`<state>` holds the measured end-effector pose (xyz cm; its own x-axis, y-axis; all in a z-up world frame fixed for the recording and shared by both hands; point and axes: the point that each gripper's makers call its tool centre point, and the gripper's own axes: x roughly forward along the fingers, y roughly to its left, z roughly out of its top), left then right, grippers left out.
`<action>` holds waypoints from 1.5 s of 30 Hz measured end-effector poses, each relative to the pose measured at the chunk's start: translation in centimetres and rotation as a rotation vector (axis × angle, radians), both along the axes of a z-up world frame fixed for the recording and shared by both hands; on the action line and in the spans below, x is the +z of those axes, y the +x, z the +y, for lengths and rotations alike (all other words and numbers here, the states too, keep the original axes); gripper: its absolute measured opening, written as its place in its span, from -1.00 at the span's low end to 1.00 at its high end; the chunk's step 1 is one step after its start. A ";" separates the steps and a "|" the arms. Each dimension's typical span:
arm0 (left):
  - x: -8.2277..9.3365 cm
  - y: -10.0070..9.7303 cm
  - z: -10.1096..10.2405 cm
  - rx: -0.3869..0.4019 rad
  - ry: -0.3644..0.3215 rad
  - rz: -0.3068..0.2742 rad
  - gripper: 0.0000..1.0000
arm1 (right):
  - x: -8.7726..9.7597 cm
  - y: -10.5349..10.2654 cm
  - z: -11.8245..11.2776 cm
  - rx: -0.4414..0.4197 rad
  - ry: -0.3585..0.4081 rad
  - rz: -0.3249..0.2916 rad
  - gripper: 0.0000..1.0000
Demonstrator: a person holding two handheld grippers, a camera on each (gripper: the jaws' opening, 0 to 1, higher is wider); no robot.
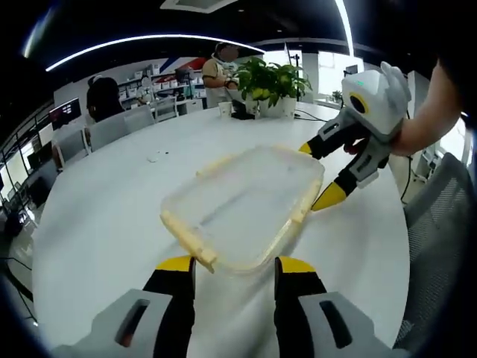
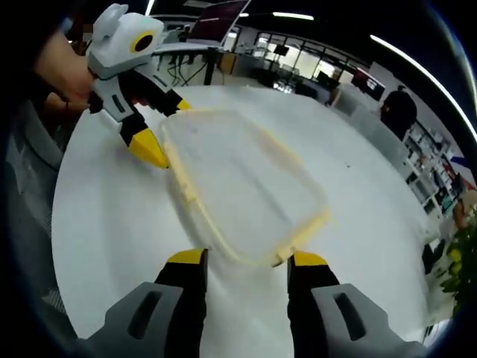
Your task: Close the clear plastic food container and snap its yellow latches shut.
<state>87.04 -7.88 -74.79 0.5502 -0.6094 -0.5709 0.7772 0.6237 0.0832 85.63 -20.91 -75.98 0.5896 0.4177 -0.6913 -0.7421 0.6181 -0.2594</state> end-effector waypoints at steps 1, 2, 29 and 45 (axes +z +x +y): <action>0.0 0.0 0.2 0.002 0.002 -0.001 -0.30 | 0.0 0.0 0.1 0.001 0.000 -0.001 -0.22; 0.0 0.0 0.5 0.005 0.005 -0.001 -0.30 | 0.1 0.1 0.4 0.003 0.001 -0.003 -0.22; 0.4 -0.2 3.0 0.077 0.029 -0.005 -0.23 | 0.4 -0.6 2.5 0.013 0.082 0.027 -0.12; 4.9 -5.0 6.0 0.256 -0.089 -0.019 -0.13 | 5.1 -4.4 -0.2 -0.124 0.209 -0.002 0.02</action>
